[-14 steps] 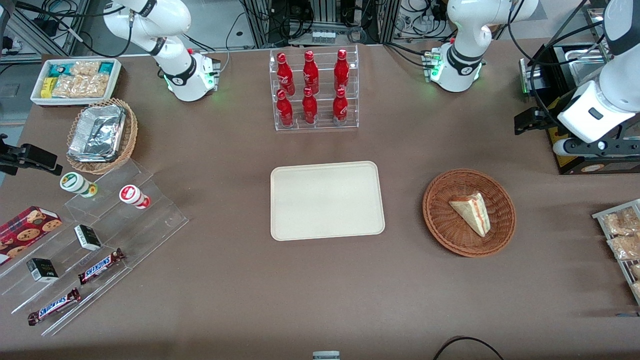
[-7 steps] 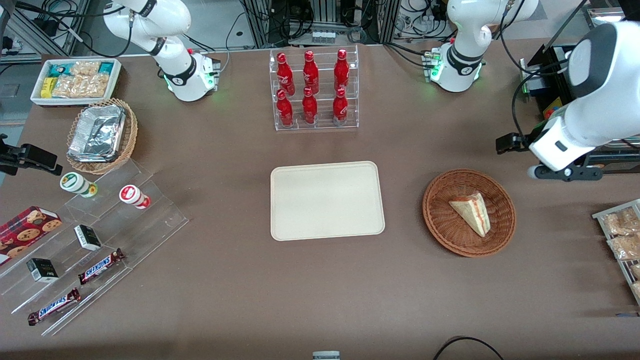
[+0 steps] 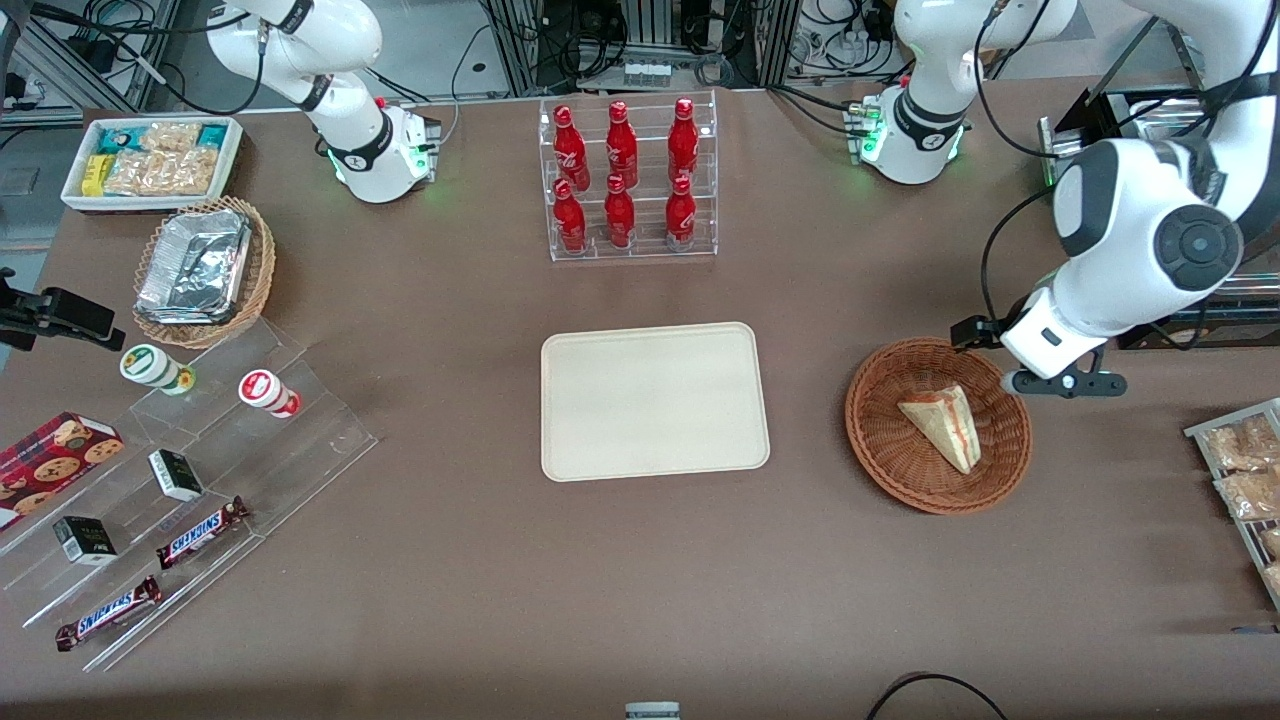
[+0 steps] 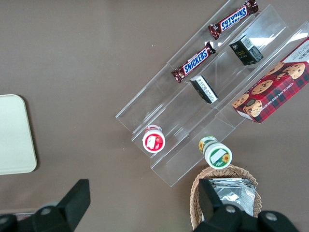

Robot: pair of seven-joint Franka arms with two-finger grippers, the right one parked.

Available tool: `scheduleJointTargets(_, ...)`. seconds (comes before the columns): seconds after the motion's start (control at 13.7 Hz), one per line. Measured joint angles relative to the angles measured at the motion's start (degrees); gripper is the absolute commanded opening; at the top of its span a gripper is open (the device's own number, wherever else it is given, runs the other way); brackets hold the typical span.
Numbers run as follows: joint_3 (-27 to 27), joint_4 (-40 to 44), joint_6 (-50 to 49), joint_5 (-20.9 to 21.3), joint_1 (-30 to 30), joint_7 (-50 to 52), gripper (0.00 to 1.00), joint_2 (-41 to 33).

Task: Place sandwich from basket to tray
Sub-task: 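Move the left gripper over the wrapped sandwich in the wicker basket, then lower the left gripper and close it on the wrapped sandwich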

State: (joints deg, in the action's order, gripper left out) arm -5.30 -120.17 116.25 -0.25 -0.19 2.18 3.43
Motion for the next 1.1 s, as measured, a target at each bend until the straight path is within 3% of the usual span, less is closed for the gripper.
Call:
scheduleJointTargets(0.37, 0.07, -1.62, 5.44, -0.01, 0.01, 7.98, 1.0, 1.97)
scheduleJointTargets(0.8, -0.32, -1.65, 10.57, -0.14, -0.28, 37.68, 1.0, 5.52)
scheduleJointTargets(1.1, -0.36, -0.63, 11.03, -0.22, -0.31, 45.73, 1.0, 7.47)
